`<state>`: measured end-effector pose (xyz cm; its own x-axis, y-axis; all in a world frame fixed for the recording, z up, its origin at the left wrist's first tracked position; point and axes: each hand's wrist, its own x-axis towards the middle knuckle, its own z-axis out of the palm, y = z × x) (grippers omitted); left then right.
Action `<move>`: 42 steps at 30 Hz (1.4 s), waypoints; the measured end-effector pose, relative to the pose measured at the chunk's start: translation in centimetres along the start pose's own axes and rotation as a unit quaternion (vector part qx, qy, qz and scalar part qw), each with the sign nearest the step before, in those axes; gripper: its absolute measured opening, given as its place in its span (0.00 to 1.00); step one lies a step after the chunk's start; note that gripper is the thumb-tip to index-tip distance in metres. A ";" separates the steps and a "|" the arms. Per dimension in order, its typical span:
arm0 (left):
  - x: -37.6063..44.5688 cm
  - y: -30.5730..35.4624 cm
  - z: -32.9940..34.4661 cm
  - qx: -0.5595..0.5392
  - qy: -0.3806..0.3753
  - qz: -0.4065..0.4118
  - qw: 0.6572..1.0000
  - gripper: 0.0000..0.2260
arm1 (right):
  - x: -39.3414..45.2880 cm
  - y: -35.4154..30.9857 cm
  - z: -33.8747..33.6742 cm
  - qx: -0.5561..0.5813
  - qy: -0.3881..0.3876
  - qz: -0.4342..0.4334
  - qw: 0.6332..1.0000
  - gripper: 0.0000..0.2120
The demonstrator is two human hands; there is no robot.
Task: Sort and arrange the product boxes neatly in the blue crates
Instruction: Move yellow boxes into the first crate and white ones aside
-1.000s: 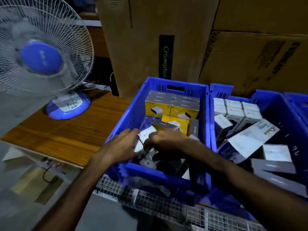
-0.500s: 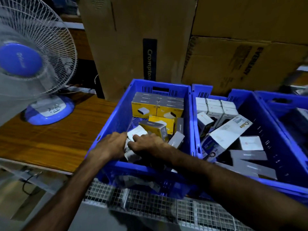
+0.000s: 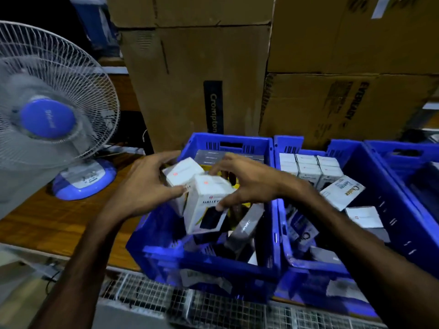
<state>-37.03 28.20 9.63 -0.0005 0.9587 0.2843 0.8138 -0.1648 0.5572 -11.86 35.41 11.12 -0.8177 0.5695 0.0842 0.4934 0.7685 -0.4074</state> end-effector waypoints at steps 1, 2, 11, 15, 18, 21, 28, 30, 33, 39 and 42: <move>0.4 0.7 0.0 -0.010 0.014 0.013 1.000 0.41 | -0.7 0.4 -1.0 0.004 0.021 0.008 1.000 0.28; 0.8 1.5 0.2 -0.019 0.022 0.022 0.999 0.41 | -1.6 1.0 -1.9 0.004 0.042 0.020 0.999 0.29; 8.6 8.5 8.3 -0.100 0.069 0.113 0.986 0.38 | -11.4 11.9 -9.1 -0.084 0.121 0.170 0.974 0.32; 12.0 12.9 13.7 -0.076 0.010 0.166 0.983 0.36 | -13.9 17.4 -10.6 -0.131 0.099 0.278 0.946 0.34; 13.6 14.9 16.3 -0.033 -0.026 0.172 0.984 0.35 | -15.2 19.7 -11.1 -0.129 0.092 0.322 0.933 0.36; 14.5 16.3 18.0 -0.016 -0.040 0.166 0.985 0.35 | -15.8 21.1 -11.4 -0.144 0.097 0.343 0.923 0.35; 14.4 17.7 17.9 0.020 -0.112 0.158 0.981 0.26 | -15.6 23.3 -10.9 -0.200 0.067 0.324 0.922 0.29; 14.2 18.2 18.1 0.017 -0.131 0.159 0.978 0.24 | -15.3 23.9 -10.2 -0.207 0.043 0.307 0.928 0.24; 14.2 18.6 18.6 0.028 -0.173 0.132 0.976 0.30 | -15.0 25.4 -9.2 -0.263 0.021 0.269 0.926 0.15; 13.9 17.3 20.7 0.069 -0.251 0.093 0.961 0.34 | -14.5 30.4 -6.2 -0.185 0.063 0.259 0.946 0.33; 13.5 16.1 21.8 0.091 -0.276 0.062 0.955 0.40 | -14.6 28.4 -7.0 -0.180 0.034 0.302 0.936 0.28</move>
<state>-11.28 43.58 5.44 0.3682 0.9188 -0.1423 0.8752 -0.2908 0.3865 16.09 50.94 4.66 -0.3429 0.9394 0.0002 0.9372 0.3421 -0.0678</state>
